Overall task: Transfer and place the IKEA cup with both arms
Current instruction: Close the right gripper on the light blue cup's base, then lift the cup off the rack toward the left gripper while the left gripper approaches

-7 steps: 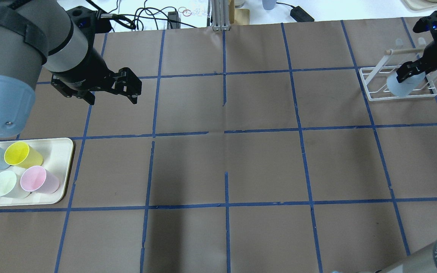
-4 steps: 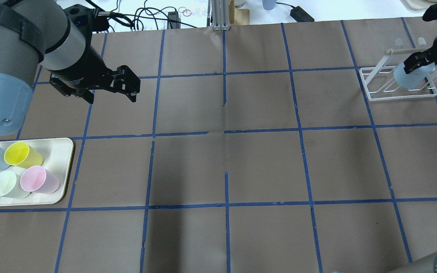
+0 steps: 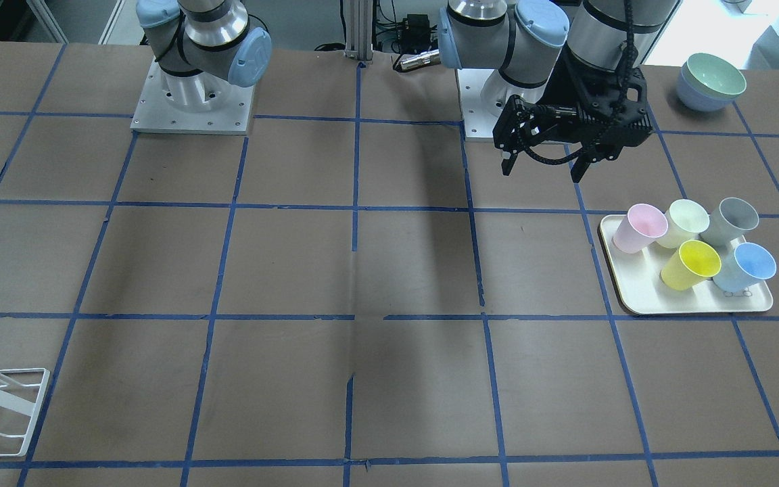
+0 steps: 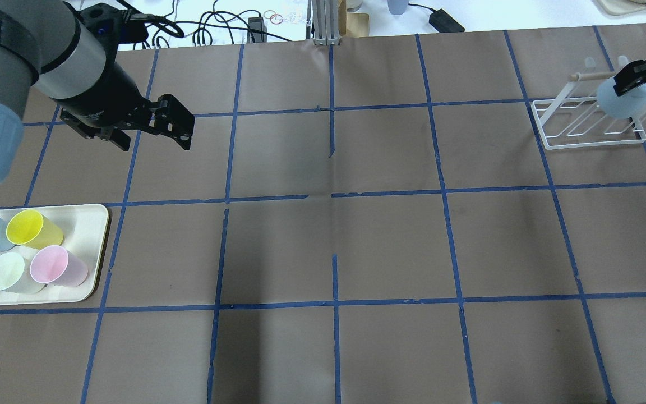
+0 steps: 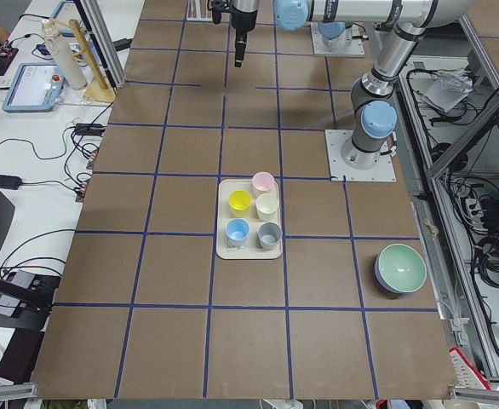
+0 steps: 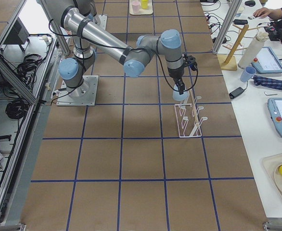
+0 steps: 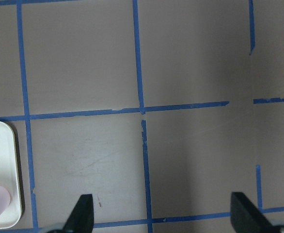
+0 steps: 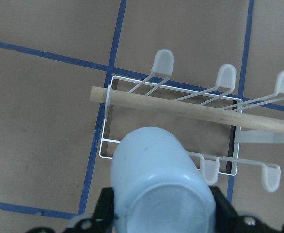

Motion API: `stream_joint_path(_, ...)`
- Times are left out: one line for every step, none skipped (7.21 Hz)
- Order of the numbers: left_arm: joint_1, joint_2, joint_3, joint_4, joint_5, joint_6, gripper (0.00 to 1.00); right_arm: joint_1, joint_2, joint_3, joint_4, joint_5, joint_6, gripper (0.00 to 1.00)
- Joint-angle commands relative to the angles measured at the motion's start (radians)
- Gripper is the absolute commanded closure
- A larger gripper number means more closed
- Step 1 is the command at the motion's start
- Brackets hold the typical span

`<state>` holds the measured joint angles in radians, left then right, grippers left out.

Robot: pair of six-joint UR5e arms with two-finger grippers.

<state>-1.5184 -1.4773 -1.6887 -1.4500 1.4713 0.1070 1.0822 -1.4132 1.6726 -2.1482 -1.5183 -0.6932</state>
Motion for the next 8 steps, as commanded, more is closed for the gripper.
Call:
stream_joint_path(0.075,0.003,-0.003,-0.045,-0.165,0.029,0.00,0.021,-0.101,0.002,0.143,0.013,0.004,1.00)
stream_joint_path(0.119,0.002,-0.012,-0.070,-0.256,0.052,0.00,0.074,-0.102,0.002,0.175,0.077,0.017,1.00)
stream_joint_path(0.165,0.002,-0.025,-0.078,-0.358,0.057,0.00,0.137,-0.102,0.002,0.182,0.111,0.164,1.00)
stream_joint_path(0.197,-0.001,-0.038,-0.099,-0.461,0.057,0.00,0.209,-0.102,0.002,0.183,0.109,0.296,1.00)
stream_joint_path(0.214,-0.003,-0.073,-0.105,-0.577,0.057,0.00,0.313,-0.102,0.002,0.183,0.092,0.417,1.00)
stream_joint_path(0.219,-0.006,-0.125,-0.095,-0.729,0.057,0.00,0.418,-0.098,0.002,0.177,0.107,0.584,1.00)
stream_joint_path(0.221,-0.006,-0.161,-0.096,-0.893,0.056,0.00,0.491,-0.099,0.001,0.177,0.140,0.691,1.00)
stream_joint_path(0.216,-0.003,-0.173,-0.099,-0.969,0.054,0.00,0.524,-0.107,0.002,0.182,0.262,0.745,1.00)
